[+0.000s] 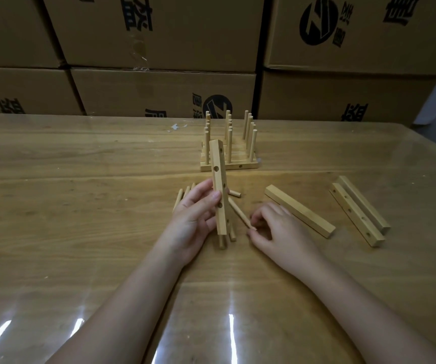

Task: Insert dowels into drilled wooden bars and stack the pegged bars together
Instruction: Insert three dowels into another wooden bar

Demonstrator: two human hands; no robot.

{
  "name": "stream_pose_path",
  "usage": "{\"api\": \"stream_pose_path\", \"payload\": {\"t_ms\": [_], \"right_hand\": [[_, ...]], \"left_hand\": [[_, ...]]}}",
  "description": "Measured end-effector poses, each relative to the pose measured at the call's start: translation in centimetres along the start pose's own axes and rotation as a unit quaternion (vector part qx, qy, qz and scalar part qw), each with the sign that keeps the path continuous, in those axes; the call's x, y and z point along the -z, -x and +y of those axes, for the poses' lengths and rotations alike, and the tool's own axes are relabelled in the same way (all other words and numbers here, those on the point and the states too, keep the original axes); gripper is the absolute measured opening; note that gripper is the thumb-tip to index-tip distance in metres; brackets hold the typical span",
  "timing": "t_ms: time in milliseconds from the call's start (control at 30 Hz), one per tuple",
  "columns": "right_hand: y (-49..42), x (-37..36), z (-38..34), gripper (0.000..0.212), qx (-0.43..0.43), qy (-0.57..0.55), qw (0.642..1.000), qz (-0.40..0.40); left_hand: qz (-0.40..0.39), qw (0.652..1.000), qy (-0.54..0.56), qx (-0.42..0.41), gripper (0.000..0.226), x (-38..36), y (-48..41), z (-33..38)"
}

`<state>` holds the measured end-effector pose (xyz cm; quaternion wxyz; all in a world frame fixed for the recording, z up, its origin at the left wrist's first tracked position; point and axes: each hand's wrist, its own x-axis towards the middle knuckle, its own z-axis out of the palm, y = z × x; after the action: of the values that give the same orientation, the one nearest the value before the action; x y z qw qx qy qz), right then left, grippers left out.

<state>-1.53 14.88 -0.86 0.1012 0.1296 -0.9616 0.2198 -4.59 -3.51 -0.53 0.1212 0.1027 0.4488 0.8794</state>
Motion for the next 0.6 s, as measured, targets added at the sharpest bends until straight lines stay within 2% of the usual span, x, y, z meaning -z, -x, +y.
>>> {"api": "stream_pose_path", "payload": {"t_ms": [167, 333, 433, 500, 600], "right_hand": [[0.0, 0.0, 0.1, 0.022, -0.027, 0.024, 0.999, 0.033], [-0.2, 0.1, 0.3, 0.037, -0.084, 0.03, 0.994, 0.064], [-0.5, 0.1, 0.8, 0.031, -0.152, -0.034, 0.985, 0.079], [-0.7, 0.2, 1.4, 0.028, -0.194, -0.108, 0.971, 0.095], [-0.8, 0.4, 1.9, 0.026, -0.211, -0.207, 0.946, 0.135]], "left_hand": [[0.009, 1.0, -0.003, 0.01, 0.025, -0.1, 0.2, 0.2], [0.009, 0.999, -0.031, 0.017, 0.044, -0.5, 0.4, 0.4], [0.003, 0.999, -0.042, 0.026, 0.046, -0.7, 0.5, 0.6], [-0.001, 0.997, -0.067, 0.029, 0.037, -0.7, 0.5, 0.6], [0.012, 0.995, -0.097, 0.036, 0.028, -0.6, 0.5, 0.5]]}}
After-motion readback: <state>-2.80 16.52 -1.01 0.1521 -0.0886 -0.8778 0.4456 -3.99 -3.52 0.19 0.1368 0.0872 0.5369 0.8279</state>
